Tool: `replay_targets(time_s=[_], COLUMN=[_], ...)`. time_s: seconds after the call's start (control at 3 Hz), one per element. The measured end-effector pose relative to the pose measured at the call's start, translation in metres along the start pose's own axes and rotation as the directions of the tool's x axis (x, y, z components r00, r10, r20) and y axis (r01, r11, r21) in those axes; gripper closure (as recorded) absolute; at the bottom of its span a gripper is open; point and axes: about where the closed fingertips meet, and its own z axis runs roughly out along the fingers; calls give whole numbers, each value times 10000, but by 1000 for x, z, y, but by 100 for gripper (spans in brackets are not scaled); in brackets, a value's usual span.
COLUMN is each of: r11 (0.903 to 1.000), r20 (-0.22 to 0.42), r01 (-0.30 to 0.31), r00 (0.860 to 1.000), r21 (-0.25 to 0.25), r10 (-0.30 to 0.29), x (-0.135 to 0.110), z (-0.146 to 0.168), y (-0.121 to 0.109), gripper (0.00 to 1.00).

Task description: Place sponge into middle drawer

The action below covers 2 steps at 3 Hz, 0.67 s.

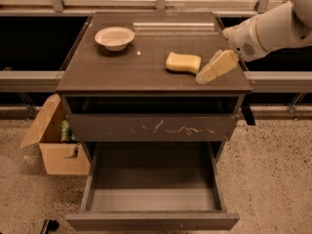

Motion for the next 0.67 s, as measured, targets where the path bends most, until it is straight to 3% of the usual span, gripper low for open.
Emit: replay_targets(time_s=[0.67], r11=[9968], r20=[738], r01=[-766], r00=[9942], r21=[-204], r10=[779], x=[-4], z=[57], y=[-14], gripper=[0])
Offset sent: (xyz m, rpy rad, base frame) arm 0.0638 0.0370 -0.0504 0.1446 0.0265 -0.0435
